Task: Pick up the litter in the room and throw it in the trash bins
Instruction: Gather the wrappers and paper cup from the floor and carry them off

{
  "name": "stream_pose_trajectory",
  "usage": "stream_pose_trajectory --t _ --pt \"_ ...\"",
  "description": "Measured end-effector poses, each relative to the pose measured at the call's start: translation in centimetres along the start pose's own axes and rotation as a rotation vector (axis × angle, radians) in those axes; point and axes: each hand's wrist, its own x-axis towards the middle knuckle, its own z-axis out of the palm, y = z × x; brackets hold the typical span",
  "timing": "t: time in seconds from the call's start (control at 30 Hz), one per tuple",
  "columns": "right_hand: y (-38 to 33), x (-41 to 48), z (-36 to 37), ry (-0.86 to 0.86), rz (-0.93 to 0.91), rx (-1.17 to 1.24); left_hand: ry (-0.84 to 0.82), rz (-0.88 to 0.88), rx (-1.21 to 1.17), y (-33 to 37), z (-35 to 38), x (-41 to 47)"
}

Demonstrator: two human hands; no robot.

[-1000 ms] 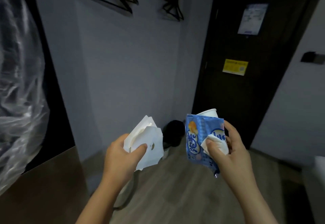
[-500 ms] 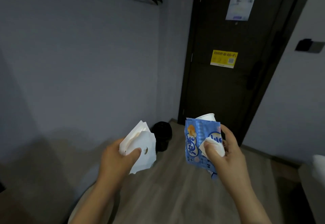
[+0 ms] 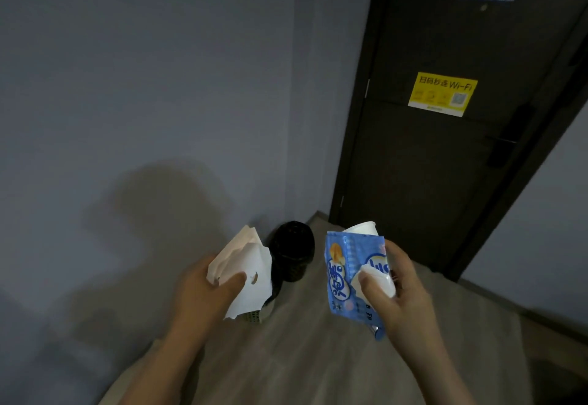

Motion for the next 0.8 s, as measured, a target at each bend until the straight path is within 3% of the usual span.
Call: stream_pose_trajectory --t 0.2,0.4,0.8 --pt "3.4 11.2 5.1 -0.077 0.058 -0.017 0.037 -0.067 0.004 -3.4 3.1 11.6" --pt "5.7 22.2 10.6 -0.140 0.142 -0.079 -0.068 -0.123 0.083 -6.7 5.7 23.2" --pt "15.8 38.4 17.9 -0.335 0.319 -0.092 -0.100 -0.317 0.242 -13.1 12.2 36.9"
